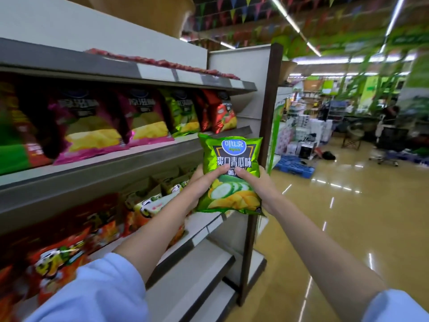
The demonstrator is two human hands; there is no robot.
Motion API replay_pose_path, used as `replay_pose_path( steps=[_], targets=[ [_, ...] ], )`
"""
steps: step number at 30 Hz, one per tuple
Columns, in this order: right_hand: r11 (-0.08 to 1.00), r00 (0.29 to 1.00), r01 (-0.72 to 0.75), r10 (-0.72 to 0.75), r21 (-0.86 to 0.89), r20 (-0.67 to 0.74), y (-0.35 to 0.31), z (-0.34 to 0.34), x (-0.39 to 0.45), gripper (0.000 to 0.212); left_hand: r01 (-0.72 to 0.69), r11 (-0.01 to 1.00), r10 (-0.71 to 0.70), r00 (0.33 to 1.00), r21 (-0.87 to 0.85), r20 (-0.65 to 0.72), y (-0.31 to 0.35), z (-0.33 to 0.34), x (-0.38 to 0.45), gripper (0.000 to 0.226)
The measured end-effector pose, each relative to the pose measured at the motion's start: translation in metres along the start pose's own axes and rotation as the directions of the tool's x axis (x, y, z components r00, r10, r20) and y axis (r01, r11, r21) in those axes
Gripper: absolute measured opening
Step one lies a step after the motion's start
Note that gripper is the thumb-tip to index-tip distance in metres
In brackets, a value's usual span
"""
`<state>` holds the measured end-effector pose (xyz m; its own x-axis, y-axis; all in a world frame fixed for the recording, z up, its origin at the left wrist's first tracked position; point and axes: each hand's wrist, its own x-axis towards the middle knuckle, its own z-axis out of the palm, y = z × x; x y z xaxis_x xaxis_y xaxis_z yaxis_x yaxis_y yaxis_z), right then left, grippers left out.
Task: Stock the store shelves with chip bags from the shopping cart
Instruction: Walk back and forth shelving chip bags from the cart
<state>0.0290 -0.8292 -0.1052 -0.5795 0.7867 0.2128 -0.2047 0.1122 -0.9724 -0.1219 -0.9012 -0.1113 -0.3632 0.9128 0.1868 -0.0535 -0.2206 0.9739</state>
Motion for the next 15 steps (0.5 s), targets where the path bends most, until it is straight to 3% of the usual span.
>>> replay_pose_path(
  steps=[8,11,13,15],
  targets=[
    [0.996,0.991,0.083,-0.078,-0.039,0.108,-0.013,-0.018,0.100,0.026,-0.101,0.995,0.101,0.995,0.003,0.018,0.013,-0.004,0.096,0.036],
    [0.994,0.984,0.103,-0.098,-0.028,0.147,-0.015,-0.021,0.130,0.018,-0.129,0.992,0.129,0.991,-0.005,0.020,0.019,-0.008,0.116,0.048],
    [0.994,0.977,0.106,-0.102,-0.013,0.187,-0.018,-0.024,0.154,0.025,-0.110,0.994,0.110,0.994,0.007,0.002,0.023,-0.013,0.131,0.059],
    [0.997,0.975,0.068,-0.073,0.031,0.208,-0.019,-0.024,0.175,0.041,-0.102,0.995,0.101,0.995,0.012,0.023,0.029,-0.019,0.142,0.055]
  ],
)
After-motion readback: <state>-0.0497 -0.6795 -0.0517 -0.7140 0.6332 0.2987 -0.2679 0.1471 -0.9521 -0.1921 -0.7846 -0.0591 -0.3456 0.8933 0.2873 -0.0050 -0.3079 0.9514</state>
